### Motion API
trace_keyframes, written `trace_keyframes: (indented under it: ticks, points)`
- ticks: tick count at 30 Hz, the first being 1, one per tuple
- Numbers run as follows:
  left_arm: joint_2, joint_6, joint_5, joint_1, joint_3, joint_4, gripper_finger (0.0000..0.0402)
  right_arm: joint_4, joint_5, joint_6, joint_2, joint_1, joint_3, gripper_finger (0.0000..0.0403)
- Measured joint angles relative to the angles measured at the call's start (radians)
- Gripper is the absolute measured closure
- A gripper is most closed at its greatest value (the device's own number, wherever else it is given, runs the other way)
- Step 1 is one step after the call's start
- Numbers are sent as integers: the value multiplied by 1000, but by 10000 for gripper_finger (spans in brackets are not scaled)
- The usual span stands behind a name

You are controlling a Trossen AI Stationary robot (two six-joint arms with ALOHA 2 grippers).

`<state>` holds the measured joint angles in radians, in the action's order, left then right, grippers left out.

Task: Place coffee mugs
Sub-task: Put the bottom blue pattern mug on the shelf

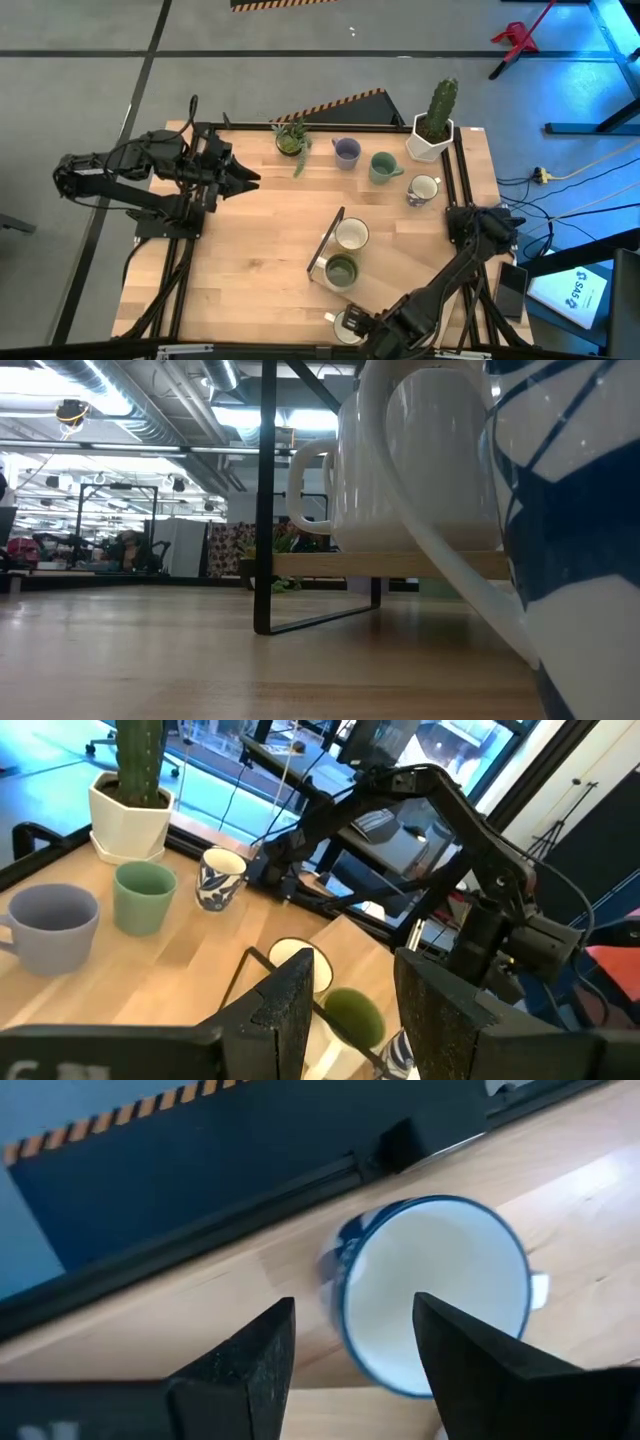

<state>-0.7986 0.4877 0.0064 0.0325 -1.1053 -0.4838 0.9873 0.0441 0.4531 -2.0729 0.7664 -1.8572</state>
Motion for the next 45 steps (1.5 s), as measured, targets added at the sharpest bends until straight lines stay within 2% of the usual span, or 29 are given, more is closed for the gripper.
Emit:
trace_keyframes:
  ticks: [10,13,19,21,27,37,45]
  points:
    - [-1,0,-50,30,0,-2,266,-16,-10,76,-69,-1,0,224]
    - [-1,0,-50,30,0,-2,266,-7,-7,77,-72,-3,0,259]
    - [-1,-8,-58,30,0,-2,266,9,-6,53,-72,-16,9,370]
    - [-1,-8,-74,30,0,-3,266,15,-17,49,-74,-15,9,391]
    - [-1,-10,-98,30,0,-2,266,9,-26,6,-73,-10,5,396]
    - [-1,-3,-99,30,0,-1,266,22,-134,-87,24,55,4,399]
    - [0,0,-99,30,0,0,266,266,-116,-238,118,109,3,400]
